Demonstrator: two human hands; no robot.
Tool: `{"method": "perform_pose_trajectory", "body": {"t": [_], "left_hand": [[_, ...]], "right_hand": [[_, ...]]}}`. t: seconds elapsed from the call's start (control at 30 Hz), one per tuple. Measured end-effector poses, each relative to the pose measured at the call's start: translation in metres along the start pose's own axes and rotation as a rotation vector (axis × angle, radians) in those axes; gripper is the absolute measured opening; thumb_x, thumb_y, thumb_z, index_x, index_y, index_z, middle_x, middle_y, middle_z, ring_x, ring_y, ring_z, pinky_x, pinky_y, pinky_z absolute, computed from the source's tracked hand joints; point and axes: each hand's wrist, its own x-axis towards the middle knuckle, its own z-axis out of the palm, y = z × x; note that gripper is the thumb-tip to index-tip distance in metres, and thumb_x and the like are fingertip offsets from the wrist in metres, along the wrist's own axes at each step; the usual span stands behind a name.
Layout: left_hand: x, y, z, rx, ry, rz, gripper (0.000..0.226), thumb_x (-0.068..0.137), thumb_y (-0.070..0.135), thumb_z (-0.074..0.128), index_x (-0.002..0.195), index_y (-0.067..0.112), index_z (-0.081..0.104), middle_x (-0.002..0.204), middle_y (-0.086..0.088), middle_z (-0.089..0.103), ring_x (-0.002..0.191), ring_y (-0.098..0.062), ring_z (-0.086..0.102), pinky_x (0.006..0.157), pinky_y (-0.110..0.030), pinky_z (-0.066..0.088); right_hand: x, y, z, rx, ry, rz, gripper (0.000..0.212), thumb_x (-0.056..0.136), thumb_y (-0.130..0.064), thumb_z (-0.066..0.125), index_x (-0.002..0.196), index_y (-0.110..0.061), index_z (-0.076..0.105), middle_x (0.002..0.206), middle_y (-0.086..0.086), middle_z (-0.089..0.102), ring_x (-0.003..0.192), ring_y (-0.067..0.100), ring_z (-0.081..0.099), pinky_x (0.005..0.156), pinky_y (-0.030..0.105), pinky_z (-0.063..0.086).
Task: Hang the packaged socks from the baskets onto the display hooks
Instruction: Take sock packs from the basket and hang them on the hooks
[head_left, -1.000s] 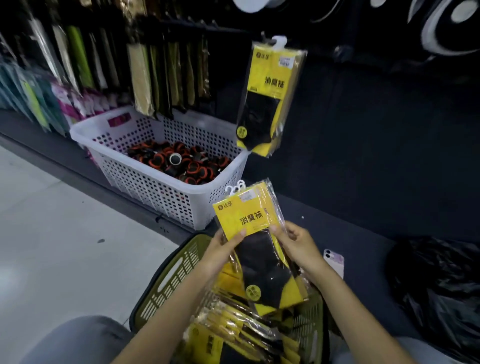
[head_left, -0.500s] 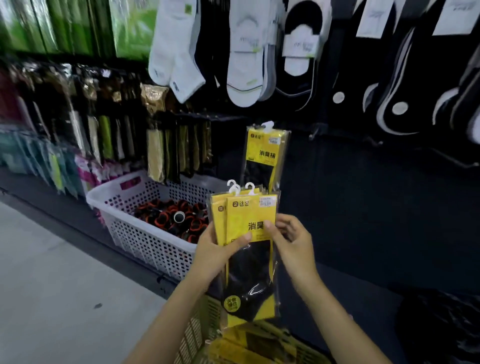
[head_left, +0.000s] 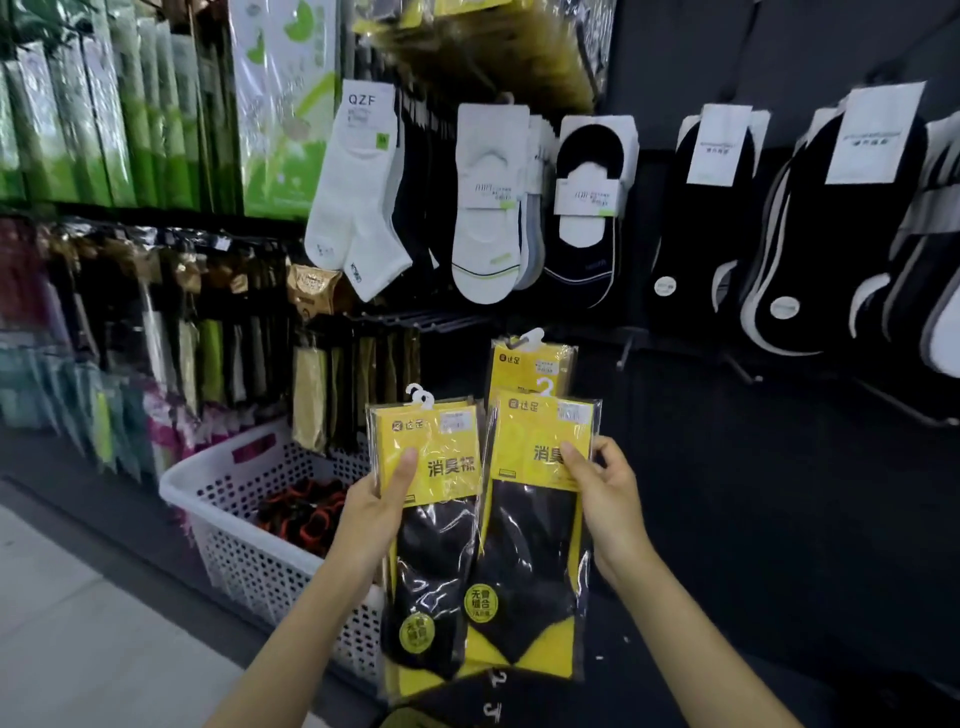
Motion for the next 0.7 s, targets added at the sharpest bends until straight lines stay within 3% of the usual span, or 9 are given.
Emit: {"method": "perform_pose_trajectory", "body": {"t": [0.07,0.13,0.2,0.3,0.47,0.6,0.7], "left_hand": [[0.016,0.009,-0.008,0.047,0.04,0.033,0.051,0.073,0.072,0.048,0.077,0.023,0.058,0.071,0.017,0.054,0.064,0.004,0.047,0.08,-0.021,0.036],[0.029,0.017,-0.012,0.104,0.092,0.068,0.05,0.072,0.072,0.049,0.062,0.024,0.037,0.056,0.011,0.035,0.051,-0.005,0.034,0.063,-0.018,0.034],[0.042,0.021,-0.017,0.144,0.163,0.089,0.052,0.074,0.07,0.048,0.062,0.024,0.029,0.057,0.007,0.028,0.051,-0.008,0.031,0.057,-0.019,0.03],[0.059,0.024,-0.022,0.154,0.178,0.106,0.047,0.077,0.068,0.048,0.071,0.023,0.038,0.066,0.004,0.038,0.059,-0.007,0.038,0.056,-0.017,0.028],[0.075,0.022,-0.021,0.154,0.169,0.132,0.043,0.078,0.065,0.049,0.072,0.024,0.037,0.068,0.008,0.035,0.059,-0.005,0.034,0.055,-0.017,0.028],[0.079,0.017,-0.015,0.148,0.154,0.186,0.051,0.075,0.064,0.049,0.06,0.022,0.026,0.049,0.011,0.025,0.046,-0.005,0.027,0.053,-0.017,0.033],[0.082,0.01,-0.009,0.132,0.145,0.194,0.053,0.077,0.061,0.051,0.058,0.021,0.021,0.039,0.009,0.022,0.036,-0.003,0.023,0.051,-0.019,0.031]], "right_hand": [[0.019,-0.004,0.004,-0.057,0.02,-0.037,0.006,0.094,-0.02,0.057,0.098,-0.016,0.056,0.088,0.002,0.076,0.086,0.018,0.072,0.08,0.034,0.056],[0.038,-0.007,0.01,-0.11,0.031,-0.079,0.005,0.094,-0.02,0.057,0.098,-0.018,0.056,0.086,0.002,0.075,0.087,0.02,0.072,0.082,0.038,0.056],[0.054,-0.006,0.018,-0.161,0.05,-0.119,0.002,0.094,-0.02,0.057,0.096,-0.02,0.055,0.087,0.003,0.074,0.088,0.021,0.071,0.083,0.039,0.055],[0.075,0.0,0.028,-0.234,0.067,-0.158,0.003,0.094,-0.019,0.057,0.096,-0.018,0.055,0.093,0.003,0.072,0.091,0.018,0.069,0.085,0.034,0.053],[0.104,0.018,0.038,-0.264,0.116,-0.12,0.018,0.094,-0.021,0.059,0.107,-0.01,0.055,0.104,0.01,0.07,0.097,0.021,0.066,0.089,0.036,0.051],[0.129,0.029,0.037,-0.243,0.175,-0.084,0.016,0.093,-0.021,0.06,0.101,-0.009,0.056,0.103,0.009,0.069,0.101,0.024,0.066,0.093,0.046,0.052],[0.146,0.037,0.035,-0.29,0.246,-0.088,0.02,0.091,-0.025,0.062,0.1,-0.007,0.058,0.103,0.008,0.07,0.097,0.022,0.066,0.089,0.044,0.054]]}}
